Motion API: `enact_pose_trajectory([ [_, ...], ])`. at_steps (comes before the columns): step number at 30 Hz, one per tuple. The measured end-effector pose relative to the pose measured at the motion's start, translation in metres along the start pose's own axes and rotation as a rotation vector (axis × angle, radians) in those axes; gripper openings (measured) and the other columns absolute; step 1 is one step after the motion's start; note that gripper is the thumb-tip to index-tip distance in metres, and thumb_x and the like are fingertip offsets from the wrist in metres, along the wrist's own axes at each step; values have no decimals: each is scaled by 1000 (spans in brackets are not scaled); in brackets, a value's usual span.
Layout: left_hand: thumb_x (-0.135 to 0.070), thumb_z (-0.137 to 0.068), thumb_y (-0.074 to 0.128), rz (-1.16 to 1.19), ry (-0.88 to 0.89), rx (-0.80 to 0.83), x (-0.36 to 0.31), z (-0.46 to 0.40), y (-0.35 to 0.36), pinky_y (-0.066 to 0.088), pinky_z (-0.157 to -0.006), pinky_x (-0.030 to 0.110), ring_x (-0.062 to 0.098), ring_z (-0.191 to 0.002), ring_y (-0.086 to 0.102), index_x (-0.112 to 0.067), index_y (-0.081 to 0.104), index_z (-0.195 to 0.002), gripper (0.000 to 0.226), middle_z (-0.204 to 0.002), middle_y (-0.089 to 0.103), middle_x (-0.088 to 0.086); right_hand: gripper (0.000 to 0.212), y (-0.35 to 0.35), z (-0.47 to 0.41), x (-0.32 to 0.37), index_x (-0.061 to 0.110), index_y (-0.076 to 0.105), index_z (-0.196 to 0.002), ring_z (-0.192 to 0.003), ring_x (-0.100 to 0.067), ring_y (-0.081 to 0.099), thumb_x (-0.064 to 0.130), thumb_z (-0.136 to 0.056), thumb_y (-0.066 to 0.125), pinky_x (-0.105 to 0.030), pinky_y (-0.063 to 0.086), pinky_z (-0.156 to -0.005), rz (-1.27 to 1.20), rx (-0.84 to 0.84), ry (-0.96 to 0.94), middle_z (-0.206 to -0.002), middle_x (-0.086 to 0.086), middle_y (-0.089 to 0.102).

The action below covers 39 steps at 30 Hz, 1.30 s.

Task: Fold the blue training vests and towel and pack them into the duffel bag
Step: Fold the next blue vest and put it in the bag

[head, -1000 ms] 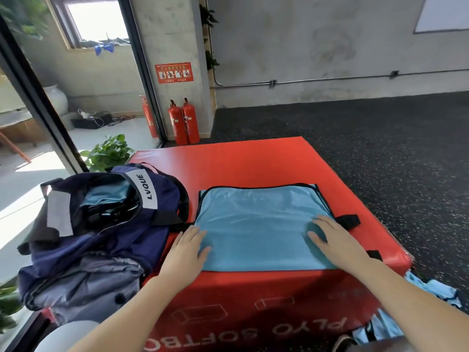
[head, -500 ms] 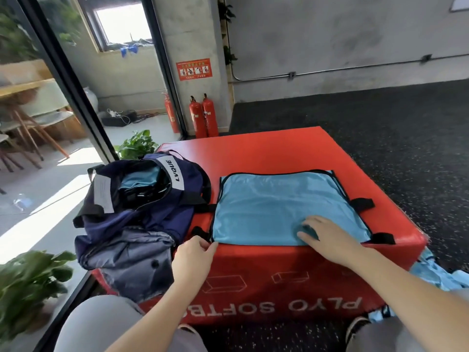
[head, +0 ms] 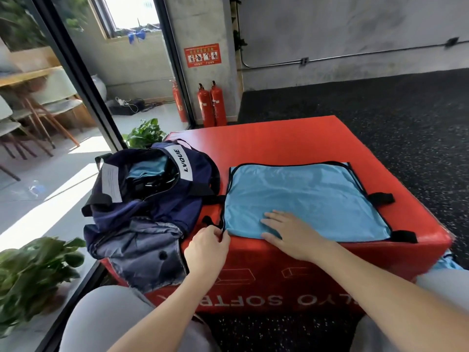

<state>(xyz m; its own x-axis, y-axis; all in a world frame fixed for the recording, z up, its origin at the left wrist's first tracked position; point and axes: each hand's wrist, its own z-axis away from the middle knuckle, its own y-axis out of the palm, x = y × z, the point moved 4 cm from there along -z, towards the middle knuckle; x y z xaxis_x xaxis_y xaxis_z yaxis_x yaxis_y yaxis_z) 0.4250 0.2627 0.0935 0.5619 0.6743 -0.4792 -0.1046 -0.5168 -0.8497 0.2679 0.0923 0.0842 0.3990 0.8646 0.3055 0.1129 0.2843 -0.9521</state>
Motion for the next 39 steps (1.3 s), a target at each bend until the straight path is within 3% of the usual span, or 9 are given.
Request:
enact_pose_trajectory([
  [8,-37,-91,61,24,74,-25,8,-5,-1,40,-66,30,15,-80,62,-28,68,-100,14,-90,62,-11,75,12,-10,-3,32,26,-158,-154,-8,6,70,-95,17,-34,2,-126,-7,-21,-20,-166,12,19],
  [15,-14,-83,70,-36,429,-90,7,-26,-6,44,-47,31,19,-64,63,-23,67,-90,12,-93,59,-8,72,16,-10,-6,34,21,-160,-154,-7,2,69,-97,17,-36,1,-127,15,-26,-24,-167,13,15],
  [22,-15,-86,61,-23,238,-38,18,-15,-7,38,-54,28,20,-63,57,-23,62,-80,11,-93,48,-11,71,18,-10,-6,34,18,-160,-154,-6,-1,68,-98,17,-37,-1,-127,27,-13,-20,-167,14,11],
  [25,-11,-85,63,62,388,-154,-4,7,-14,42,-49,28,14,-62,55,-20,63,-84,9,-93,52,-10,67,18,-11,-6,33,18,-160,-154,-6,-1,64,-101,22,-37,-1,-127,33,-23,-29,-168,13,11],
  [27,-9,-87,63,161,591,-156,-22,21,-8,50,-60,26,12,-76,59,-15,67,-94,11,-100,56,-6,69,19,-11,-6,33,17,-160,-155,-7,-1,66,-100,18,-37,-1,-127,46,-28,-32,-168,12,11],
  [30,-26,-96,51,127,718,73,-39,27,23,49,-99,34,19,-119,57,-14,62,-125,33,-131,57,4,71,19,-10,-5,32,16,-160,-155,-7,-1,67,-98,14,-36,-1,-126,66,-32,-30,-168,12,10],
  [33,-58,-98,27,-147,498,173,-28,15,48,32,-117,41,26,-143,38,-17,46,-146,66,-154,42,7,70,17,-4,-12,35,11,-161,-154,-6,-5,68,-99,16,-34,-3,-126,105,-23,-5,-168,13,5],
  [36,-65,-97,17,-274,350,87,-8,9,45,28,-118,46,26,-146,33,-15,42,-150,77,-157,39,6,73,8,9,-37,36,6,-161,-154,-7,-9,72,-97,13,-35,-6,-126,123,-9,94,-168,15,-1],
  [39,-69,-96,8,-279,327,137,2,8,44,18,-123,44,22,-152,20,-14,27,-157,85,-164,26,3,78,-3,27,-77,35,4,-161,-154,-10,-7,75,-93,8,-36,-6,-125,155,-31,237,-168,13,0],
])
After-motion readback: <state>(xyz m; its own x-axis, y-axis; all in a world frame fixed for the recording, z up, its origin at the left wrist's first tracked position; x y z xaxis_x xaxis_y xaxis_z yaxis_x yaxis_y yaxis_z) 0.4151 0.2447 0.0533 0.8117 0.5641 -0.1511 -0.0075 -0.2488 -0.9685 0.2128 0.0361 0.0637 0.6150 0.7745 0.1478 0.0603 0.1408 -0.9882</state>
